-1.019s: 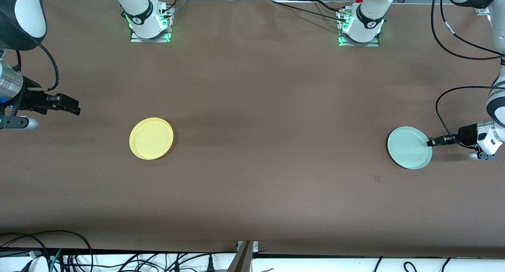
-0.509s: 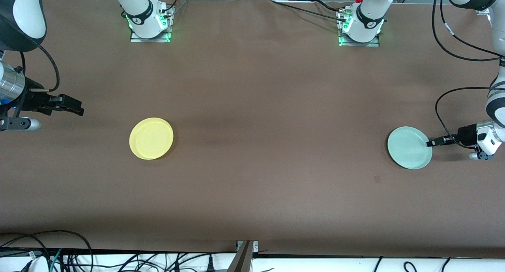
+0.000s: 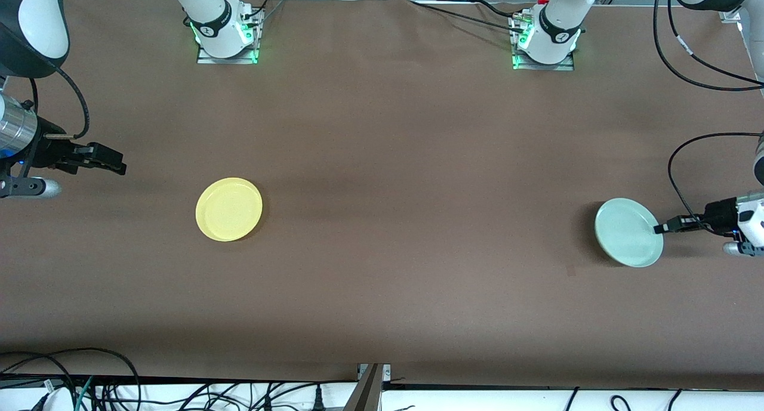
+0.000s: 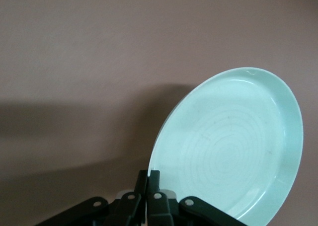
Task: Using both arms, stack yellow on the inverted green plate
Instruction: 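Lift the green plate with the left gripper and flip it over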
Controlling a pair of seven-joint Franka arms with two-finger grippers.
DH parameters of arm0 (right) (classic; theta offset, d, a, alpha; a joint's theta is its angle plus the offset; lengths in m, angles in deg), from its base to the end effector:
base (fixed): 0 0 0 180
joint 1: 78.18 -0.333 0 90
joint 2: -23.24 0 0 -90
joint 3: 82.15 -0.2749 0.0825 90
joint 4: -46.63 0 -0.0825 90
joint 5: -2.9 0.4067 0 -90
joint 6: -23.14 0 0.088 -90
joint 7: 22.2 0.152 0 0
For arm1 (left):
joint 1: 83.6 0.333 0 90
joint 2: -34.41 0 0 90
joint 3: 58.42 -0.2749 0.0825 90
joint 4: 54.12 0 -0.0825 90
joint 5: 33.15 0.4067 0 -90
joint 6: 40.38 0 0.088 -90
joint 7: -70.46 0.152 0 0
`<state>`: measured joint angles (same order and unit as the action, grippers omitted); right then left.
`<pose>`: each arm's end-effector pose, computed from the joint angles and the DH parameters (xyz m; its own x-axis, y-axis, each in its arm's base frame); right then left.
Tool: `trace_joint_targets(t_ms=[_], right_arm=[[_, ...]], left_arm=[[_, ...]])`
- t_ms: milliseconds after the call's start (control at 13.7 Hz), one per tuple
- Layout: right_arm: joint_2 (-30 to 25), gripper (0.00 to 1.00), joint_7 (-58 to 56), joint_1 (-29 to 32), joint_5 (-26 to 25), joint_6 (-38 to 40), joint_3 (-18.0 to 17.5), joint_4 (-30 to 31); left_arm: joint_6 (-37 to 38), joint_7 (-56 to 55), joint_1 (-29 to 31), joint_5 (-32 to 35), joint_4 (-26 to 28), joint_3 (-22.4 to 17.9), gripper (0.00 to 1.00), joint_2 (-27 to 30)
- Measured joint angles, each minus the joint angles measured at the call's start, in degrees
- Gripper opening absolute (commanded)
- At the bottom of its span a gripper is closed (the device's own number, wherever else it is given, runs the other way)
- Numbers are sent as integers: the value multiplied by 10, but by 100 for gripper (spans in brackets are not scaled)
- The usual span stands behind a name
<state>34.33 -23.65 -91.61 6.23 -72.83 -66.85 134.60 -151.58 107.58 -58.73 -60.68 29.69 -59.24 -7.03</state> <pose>0.6275 -0.0032 0.4517 0.9988 -0.0110 -0.0468 -0.0114 -0.9999 -0.0079 0.6342 0.2479 0.1580 0.9995 0.0312 0.0038 0.0259 -0.8876 0.4600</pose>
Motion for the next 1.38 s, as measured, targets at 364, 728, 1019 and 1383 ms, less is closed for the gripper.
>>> trace_joint_targets(t_ms=[364,728,1019,1383], right_arm=[[0,100,0,0,2,0,0,0],[0,100,0,0,2,1,0,0],[0,100,0,0,2,1,0,0],[1,100,0,0,2,1,0,1]], left_arm=[[-3,-94,-146,156,-14,5,0,96],[-52,-134,-307,312,-13,8,0,124],[-56,-308,-440,540,-9,10,0,124],[43,-568,-585,804,9,10,0,89]])
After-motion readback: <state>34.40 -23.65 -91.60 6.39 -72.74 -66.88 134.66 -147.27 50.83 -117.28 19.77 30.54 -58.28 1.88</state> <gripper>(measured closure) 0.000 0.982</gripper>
